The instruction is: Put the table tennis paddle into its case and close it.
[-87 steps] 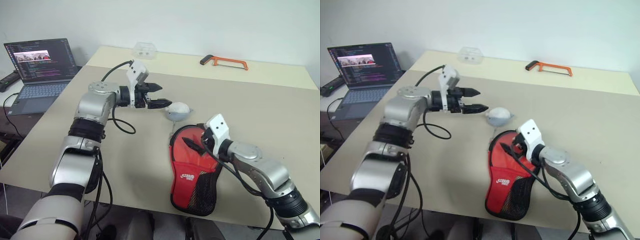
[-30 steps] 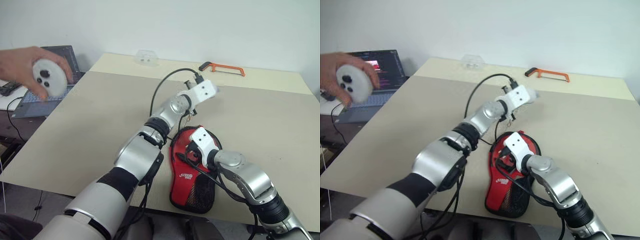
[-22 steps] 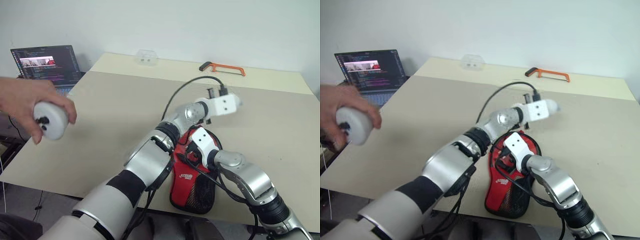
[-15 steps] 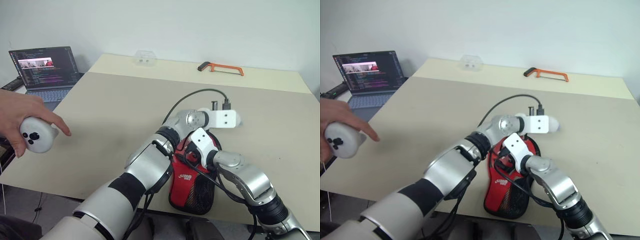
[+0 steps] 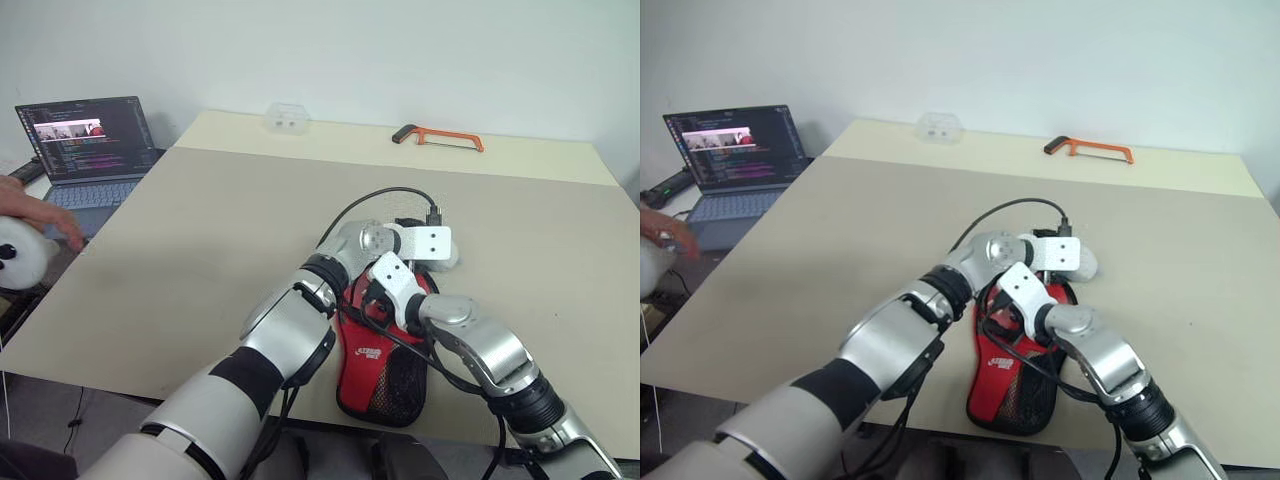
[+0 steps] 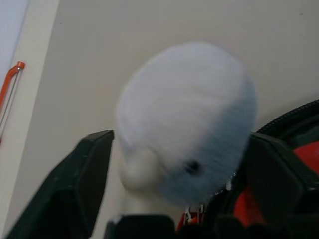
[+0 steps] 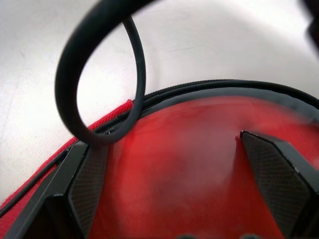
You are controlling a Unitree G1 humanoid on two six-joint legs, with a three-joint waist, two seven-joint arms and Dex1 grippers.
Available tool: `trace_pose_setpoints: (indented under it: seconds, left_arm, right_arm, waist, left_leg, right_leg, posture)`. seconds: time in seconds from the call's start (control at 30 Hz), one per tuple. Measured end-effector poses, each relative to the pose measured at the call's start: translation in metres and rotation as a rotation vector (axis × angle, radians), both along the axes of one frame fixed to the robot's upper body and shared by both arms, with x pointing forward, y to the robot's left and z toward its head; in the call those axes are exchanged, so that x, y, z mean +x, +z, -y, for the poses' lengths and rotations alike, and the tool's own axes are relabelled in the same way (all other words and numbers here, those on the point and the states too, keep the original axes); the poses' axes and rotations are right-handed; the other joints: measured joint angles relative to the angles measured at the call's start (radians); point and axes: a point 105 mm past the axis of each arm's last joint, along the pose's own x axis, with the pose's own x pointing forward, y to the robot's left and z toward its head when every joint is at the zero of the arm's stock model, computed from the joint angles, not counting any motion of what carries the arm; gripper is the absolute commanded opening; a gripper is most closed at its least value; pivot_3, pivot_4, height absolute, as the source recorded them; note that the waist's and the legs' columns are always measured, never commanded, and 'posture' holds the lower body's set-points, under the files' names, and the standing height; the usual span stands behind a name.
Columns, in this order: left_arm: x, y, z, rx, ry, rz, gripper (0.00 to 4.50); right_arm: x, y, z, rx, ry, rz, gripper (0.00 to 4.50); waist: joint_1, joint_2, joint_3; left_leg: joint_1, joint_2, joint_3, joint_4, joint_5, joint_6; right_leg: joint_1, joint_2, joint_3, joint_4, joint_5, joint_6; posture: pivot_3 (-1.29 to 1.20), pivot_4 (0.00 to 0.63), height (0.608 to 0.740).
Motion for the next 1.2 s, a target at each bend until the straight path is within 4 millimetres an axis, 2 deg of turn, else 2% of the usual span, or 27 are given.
trace_pose_setpoints:
  seconds: [0.2, 0.37, 0.57, 0.6, 0.7, 0.77, 0.83, 0.9, 1.0, 1.07, 1.2]
  left_arm:
    - [0.006, 0.007, -0.011, -0.017, 0.018, -0.019, 4.46]
    - [0.012, 0.037, -0.038, -0.090, -0.014, -0.110, 4.46]
    - [0.022, 0.067, -0.071, -0.179, 0.003, -0.108, 4.46]
    - [0.018, 0.071, -0.074, -0.196, -0.020, -0.126, 4.46]
    - [0.009, 0.096, -0.119, -0.280, -0.039, -0.173, 4.46]
    - [-0.001, 0.105, -0.148, -0.319, -0.030, -0.216, 4.46]
    - [-0.021, 0.100, -0.174, -0.340, -0.032, -0.303, 4.46]
    - [-0.036, 0.088, -0.187, -0.358, -0.023, -0.397, 4.46]
    - [-0.064, 0.072, -0.201, -0.396, -0.015, -0.546, 4.46]
    - [-0.079, 0.069, -0.202, -0.428, -0.022, -0.616, 4.46]
    - [-0.093, 0.067, -0.186, -0.483, -0.047, -0.648, 4.46]
  right_arm:
    - [0.003, 0.000, -0.002, -0.005, 0.026, 0.003, 4.50]
    - [0.006, 0.000, -0.002, -0.007, 0.052, -0.001, 4.50]
    - [0.008, 0.000, 0.005, -0.019, 0.071, 0.005, 4.50]
    - [0.008, 0.000, 0.005, -0.021, 0.078, 0.005, 4.50]
    - [0.008, 0.001, 0.004, -0.023, 0.103, 0.009, 4.50]
    - [0.009, 0.001, 0.009, -0.031, 0.103, 0.008, 4.50]
    - [0.009, 0.001, 0.014, -0.040, 0.102, 0.003, 4.50]
    - [0.009, 0.001, 0.018, -0.050, 0.099, 0.001, 4.50]
    - [0.008, 0.001, 0.028, -0.056, 0.091, -0.005, 4.50]
    - [0.006, 0.002, 0.038, -0.062, 0.084, -0.020, 4.50]
    - [-0.006, 0.013, 0.060, -0.068, 0.095, -0.082, 4.50]
  waist:
    - [-0.001, 0.000, 0.000]
    - [-0.004, 0.000, 0.000]
    - [0.005, 0.000, 0.000]
    - [0.005, 0.000, 0.000]
    - [-0.004, 0.002, 0.001]
    - [-0.005, 0.004, 0.000]
    - [0.001, 0.005, -0.001]
    - [0.013, 0.004, -0.001]
    - [0.020, 0.004, -0.001]
    - [0.024, 0.004, -0.001]
    - [0.030, 0.004, 0.000]
  left_leg:
    - [0.000, 0.000, 0.000, 0.000, 0.000, 0.000]
    - [0.000, 0.000, 0.000, 0.000, 0.000, 0.000]
    - [0.000, 0.000, -0.001, 0.000, 0.000, 0.000]
    - [0.000, 0.000, -0.001, 0.000, 0.000, 0.000]
    - [0.000, 0.000, 0.000, -0.001, 0.000, 0.000]
    - [0.000, 0.001, -0.001, -0.002, 0.000, 0.000]
    - [0.001, 0.001, -0.003, -0.002, 0.000, 0.000]
    - [0.001, 0.002, -0.006, 0.000, -0.001, 0.001]
    - [0.002, 0.004, -0.008, 0.001, -0.002, 0.004]
    - [0.001, 0.002, -0.011, 0.002, -0.003, 0.006]
    - [-0.001, -0.002, -0.015, 0.001, -0.004, 0.008]
  right_leg:
    - [0.000, 0.000, 0.000, 0.000, 0.000, 0.000]
    - [0.000, 0.000, -0.001, 0.000, 0.000, 0.000]
    - [0.001, -0.001, -0.002, -0.001, 0.000, 0.000]
    - [0.001, -0.001, -0.001, -0.001, 0.000, 0.000]
    - [0.000, 0.000, -0.001, 0.000, 0.000, -0.001]
    - [0.001, -0.001, -0.001, -0.002, 0.000, -0.001]
    - [0.006, -0.002, -0.002, -0.006, 0.000, -0.001]
    - [0.008, -0.004, -0.005, -0.008, 0.000, -0.001]
    - [0.010, -0.008, -0.009, -0.012, 0.000, 0.000]
    - [0.011, -0.009, -0.012, -0.014, 0.000, 0.000]
    - [0.016, -0.014, -0.020, -0.018, 0.000, 0.001]
  posture:
    - [0.00, 0.150, 0.740]
    - [0.00, 0.150, 0.740]
    - [0.00, 0.150, 0.740]
    - [0.00, 0.150, 0.740]
    - [0.00, 0.150, 0.740]
    - [0.00, 0.150, 0.740]
    - [0.00, 0.150, 0.740]
    - [0.00, 0.150, 0.740]
    - [0.00, 0.150, 0.740]
    - [0.00, 0.150, 0.740]
    - [0.00, 0.150, 0.740]
